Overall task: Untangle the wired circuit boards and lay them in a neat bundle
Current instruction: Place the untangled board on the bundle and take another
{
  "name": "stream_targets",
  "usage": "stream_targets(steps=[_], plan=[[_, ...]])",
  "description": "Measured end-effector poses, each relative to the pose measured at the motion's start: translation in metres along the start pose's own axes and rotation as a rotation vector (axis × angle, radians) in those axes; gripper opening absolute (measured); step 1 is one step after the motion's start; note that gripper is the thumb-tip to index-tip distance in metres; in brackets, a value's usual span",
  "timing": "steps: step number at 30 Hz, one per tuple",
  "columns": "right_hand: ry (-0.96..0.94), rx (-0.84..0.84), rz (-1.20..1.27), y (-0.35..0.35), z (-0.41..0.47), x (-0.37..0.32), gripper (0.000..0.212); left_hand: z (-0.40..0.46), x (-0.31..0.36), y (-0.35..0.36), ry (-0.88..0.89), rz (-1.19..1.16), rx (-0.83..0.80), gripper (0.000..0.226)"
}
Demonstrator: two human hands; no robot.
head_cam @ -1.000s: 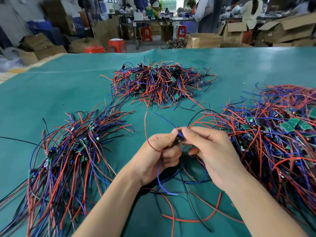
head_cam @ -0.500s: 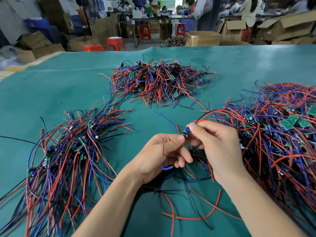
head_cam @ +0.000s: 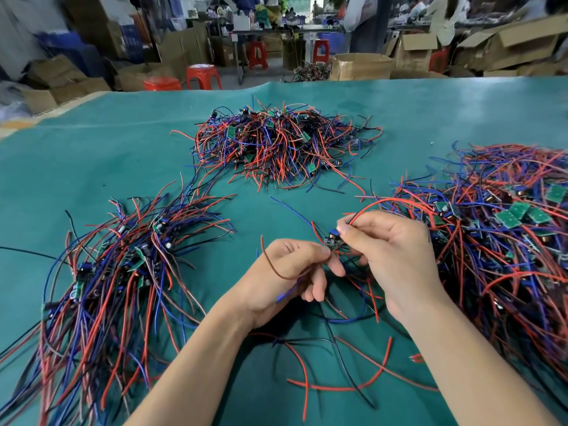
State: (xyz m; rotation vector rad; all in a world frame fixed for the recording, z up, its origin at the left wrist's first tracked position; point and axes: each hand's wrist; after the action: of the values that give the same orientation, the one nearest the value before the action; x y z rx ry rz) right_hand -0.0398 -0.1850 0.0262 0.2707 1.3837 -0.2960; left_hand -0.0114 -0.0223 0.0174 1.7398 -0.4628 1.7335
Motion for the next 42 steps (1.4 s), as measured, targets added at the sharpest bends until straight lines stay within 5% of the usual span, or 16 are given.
stream_targets(steps=[11, 29, 42], plan=[[-0.152, 0.335, -0.217, -0.025, 0.018, 0.005, 0.007, -0.003, 0.002, 0.0, -0.006, 0.061, -0.059, 0.033], [-0.189, 0.278, -0.103, -0.023, 0.017, 0.0, 0.011, -0.001, -0.002, -0.003, 0.013, -0.027, 0.056, 0.01], [-0.243, 0.623, 0.026, -0.059, 0.025, -0.012, 0.012, -0.001, -0.002, -0.006, 0.081, -0.028, -0.039, 0.008]])
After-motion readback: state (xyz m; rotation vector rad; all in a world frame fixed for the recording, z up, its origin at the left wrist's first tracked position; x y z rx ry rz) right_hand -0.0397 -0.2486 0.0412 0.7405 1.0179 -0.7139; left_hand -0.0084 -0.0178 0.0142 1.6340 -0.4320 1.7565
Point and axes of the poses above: each hand's wrist, its own z-axis towards the middle knuckle, its own y-axis out of the palm, x = y × z, and after that the axes turned 4 degrees about y, right-handed
